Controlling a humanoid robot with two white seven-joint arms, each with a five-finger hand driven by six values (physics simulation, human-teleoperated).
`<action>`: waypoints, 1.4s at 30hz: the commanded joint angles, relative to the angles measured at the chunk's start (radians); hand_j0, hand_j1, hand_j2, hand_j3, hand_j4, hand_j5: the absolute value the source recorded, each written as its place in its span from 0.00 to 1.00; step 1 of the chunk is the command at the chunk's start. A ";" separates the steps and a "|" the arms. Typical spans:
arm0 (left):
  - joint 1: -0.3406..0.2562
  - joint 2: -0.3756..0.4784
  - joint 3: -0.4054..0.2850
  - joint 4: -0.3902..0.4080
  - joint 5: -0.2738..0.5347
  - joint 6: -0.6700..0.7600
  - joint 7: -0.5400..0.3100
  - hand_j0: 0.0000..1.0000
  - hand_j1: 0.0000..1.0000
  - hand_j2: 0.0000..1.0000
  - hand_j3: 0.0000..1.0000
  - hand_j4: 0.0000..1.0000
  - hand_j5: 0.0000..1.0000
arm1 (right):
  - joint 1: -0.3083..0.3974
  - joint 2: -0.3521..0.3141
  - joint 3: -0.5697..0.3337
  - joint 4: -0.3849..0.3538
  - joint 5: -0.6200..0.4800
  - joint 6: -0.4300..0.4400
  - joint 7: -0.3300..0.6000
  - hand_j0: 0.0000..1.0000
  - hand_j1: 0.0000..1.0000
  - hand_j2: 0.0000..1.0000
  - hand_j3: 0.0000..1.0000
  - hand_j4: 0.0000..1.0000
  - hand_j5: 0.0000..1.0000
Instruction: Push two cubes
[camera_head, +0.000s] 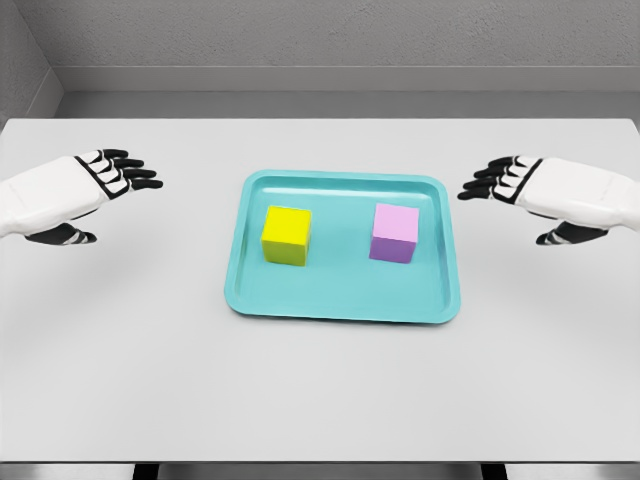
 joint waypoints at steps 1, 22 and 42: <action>0.000 0.001 0.003 0.001 0.004 0.001 -0.001 1.00 1.00 1.00 1.00 1.00 1.00 | 0.000 0.012 -0.010 0.000 -0.005 0.002 0.030 1.00 1.00 1.00 1.00 1.00 1.00; -0.014 -0.086 -0.014 -0.001 -0.197 0.001 -0.078 0.74 0.74 0.74 0.74 0.74 0.74 | -0.288 0.199 0.179 0.223 0.308 0.002 0.227 0.73 0.73 0.73 0.73 0.73 0.73; -0.206 -0.120 -0.234 0.029 -0.231 0.001 -0.108 0.76 0.76 0.76 0.76 0.76 0.76 | -0.279 0.270 0.210 0.244 0.291 0.002 0.227 0.65 0.65 0.65 0.65 0.65 0.65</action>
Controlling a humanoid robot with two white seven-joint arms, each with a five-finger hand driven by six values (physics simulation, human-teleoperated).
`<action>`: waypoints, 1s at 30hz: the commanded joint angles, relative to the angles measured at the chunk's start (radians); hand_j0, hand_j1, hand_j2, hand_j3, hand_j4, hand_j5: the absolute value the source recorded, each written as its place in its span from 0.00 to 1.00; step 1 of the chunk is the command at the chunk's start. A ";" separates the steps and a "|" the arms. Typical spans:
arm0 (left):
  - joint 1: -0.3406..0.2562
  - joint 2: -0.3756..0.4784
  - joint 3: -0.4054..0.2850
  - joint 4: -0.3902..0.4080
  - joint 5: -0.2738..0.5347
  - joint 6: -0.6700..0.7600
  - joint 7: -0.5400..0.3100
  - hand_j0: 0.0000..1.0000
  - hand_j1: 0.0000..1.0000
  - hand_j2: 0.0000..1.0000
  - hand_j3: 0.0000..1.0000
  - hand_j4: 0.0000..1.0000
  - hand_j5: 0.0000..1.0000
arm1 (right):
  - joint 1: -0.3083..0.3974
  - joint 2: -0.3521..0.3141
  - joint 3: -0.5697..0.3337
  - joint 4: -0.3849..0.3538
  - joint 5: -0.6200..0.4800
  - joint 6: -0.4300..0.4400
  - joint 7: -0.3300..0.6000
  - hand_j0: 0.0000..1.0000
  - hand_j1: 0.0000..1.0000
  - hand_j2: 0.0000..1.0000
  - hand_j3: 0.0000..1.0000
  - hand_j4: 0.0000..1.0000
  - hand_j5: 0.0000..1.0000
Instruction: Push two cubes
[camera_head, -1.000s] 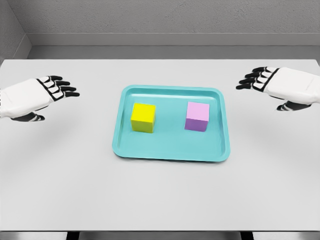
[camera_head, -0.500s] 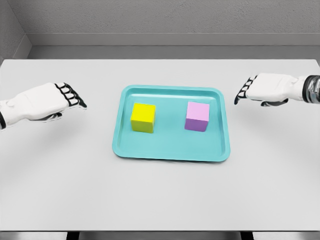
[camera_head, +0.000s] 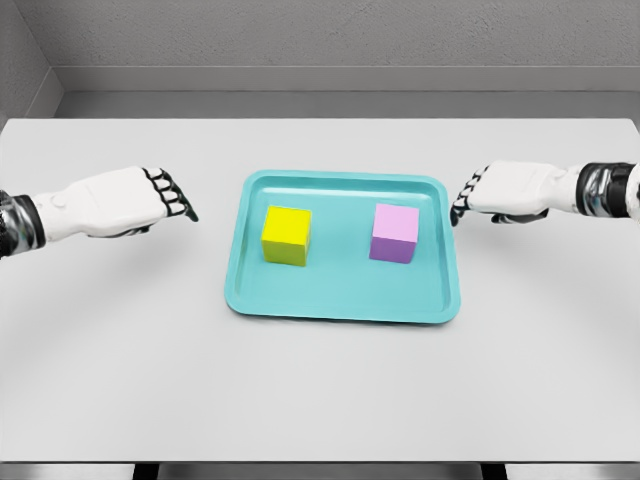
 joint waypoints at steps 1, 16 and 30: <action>0.000 0.001 -0.023 0.000 0.004 0.001 -0.007 0.76 0.76 0.76 0.76 0.76 0.76 | 0.000 0.013 0.001 -0.003 -0.004 0.002 0.000 0.65 0.65 0.65 0.65 0.65 0.65; -0.101 -0.001 -0.121 0.011 0.007 0.001 -0.152 0.78 0.78 0.78 0.78 0.78 0.78 | 0.020 0.040 0.015 -0.030 0.007 0.002 0.000 0.65 0.65 0.65 0.65 0.65 0.65; -0.178 -0.045 -0.165 0.018 0.009 0.001 -0.180 0.78 0.78 0.78 0.78 0.78 0.78 | 0.018 0.088 0.042 -0.022 0.019 0.002 0.000 0.64 0.64 0.64 0.64 0.64 0.64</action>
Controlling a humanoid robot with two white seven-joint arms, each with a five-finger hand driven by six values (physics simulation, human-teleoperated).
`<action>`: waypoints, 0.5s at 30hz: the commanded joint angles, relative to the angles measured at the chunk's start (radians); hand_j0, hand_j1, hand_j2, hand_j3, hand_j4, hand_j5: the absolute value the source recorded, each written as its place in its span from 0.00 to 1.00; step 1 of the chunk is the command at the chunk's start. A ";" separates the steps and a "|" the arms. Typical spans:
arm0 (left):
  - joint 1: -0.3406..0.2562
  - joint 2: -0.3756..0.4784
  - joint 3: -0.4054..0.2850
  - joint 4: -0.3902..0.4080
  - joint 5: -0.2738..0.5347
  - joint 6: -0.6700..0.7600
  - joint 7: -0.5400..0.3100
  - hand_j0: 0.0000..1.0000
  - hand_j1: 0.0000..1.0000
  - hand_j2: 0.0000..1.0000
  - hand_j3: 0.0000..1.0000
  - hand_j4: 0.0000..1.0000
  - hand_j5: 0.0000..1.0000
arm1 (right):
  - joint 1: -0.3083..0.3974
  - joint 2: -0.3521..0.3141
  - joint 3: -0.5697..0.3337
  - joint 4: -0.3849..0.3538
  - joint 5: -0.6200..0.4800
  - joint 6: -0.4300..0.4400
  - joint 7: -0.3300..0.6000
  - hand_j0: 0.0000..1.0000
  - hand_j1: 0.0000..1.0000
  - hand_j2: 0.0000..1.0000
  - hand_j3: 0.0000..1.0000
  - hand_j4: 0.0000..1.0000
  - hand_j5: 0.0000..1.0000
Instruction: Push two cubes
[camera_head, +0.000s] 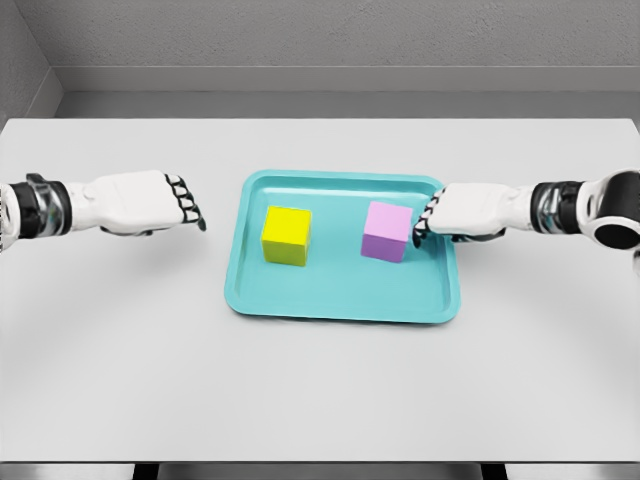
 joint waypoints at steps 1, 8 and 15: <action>0.000 -0.025 -0.001 0.001 0.001 0.002 -0.004 0.78 0.78 0.78 0.78 0.78 0.78 | 0.000 0.009 0.001 0.002 -0.001 0.002 0.000 0.65 0.65 0.65 0.65 0.65 0.65; -0.008 -0.052 -0.002 0.000 0.001 0.002 -0.004 0.78 0.78 0.78 0.78 0.78 0.78 | -0.014 0.024 0.000 0.022 0.003 0.002 0.000 0.65 0.65 0.65 0.65 0.65 0.65; -0.005 -0.069 -0.002 -0.011 0.004 0.002 -0.004 0.78 0.78 0.78 0.78 0.78 0.78 | -0.029 0.049 0.000 0.080 0.008 0.002 0.000 0.65 0.65 0.65 0.65 0.65 0.65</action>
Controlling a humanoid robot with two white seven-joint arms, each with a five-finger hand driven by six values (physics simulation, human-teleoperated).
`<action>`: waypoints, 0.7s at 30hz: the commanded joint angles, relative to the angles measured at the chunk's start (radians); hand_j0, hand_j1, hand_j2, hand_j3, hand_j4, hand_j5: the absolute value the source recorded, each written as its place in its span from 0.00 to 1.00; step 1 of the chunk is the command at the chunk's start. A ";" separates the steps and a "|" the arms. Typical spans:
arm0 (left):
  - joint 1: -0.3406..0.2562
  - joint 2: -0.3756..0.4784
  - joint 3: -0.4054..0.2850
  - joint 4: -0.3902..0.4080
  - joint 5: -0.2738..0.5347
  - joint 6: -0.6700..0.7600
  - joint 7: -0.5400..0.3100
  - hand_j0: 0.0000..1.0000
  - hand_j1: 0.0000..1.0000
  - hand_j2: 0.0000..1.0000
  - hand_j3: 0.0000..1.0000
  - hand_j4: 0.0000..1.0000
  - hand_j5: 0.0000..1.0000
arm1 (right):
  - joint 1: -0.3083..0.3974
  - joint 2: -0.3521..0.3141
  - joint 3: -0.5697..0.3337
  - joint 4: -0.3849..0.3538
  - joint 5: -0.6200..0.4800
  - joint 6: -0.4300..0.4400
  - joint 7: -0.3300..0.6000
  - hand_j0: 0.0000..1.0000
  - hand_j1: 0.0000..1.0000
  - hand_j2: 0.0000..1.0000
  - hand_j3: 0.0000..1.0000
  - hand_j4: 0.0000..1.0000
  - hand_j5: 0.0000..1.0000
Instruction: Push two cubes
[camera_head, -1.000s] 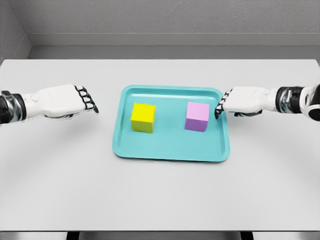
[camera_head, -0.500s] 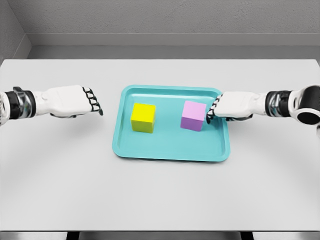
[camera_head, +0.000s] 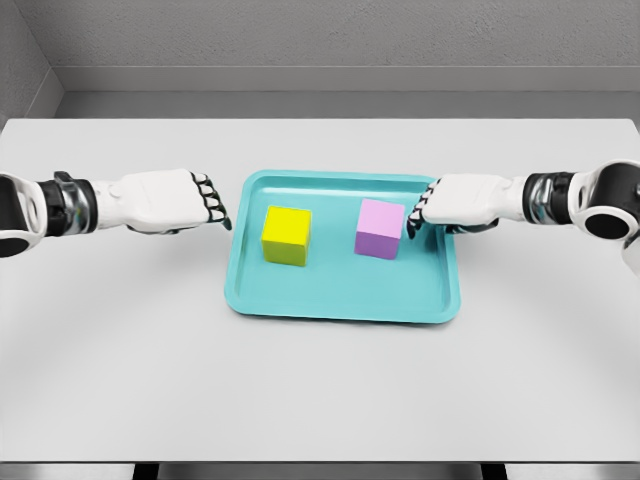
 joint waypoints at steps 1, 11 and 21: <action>0.000 -0.011 0.000 -0.002 0.003 0.002 0.000 0.78 0.78 0.78 0.78 0.78 0.78 | -0.002 0.010 -0.001 0.024 0.000 0.002 0.000 0.65 0.65 0.65 0.65 0.65 0.65; 0.002 -0.035 -0.020 -0.002 0.003 0.002 -0.020 0.78 0.78 0.78 0.78 0.78 0.78 | -0.018 0.048 0.001 0.039 0.003 0.002 0.000 0.65 0.65 0.65 0.65 0.65 0.65; 0.003 -0.075 -0.020 -0.002 0.002 0.002 -0.024 0.78 0.78 0.78 0.78 0.78 0.78 | -0.031 0.060 0.001 0.042 0.003 0.002 0.000 0.65 0.65 0.65 0.65 0.65 0.65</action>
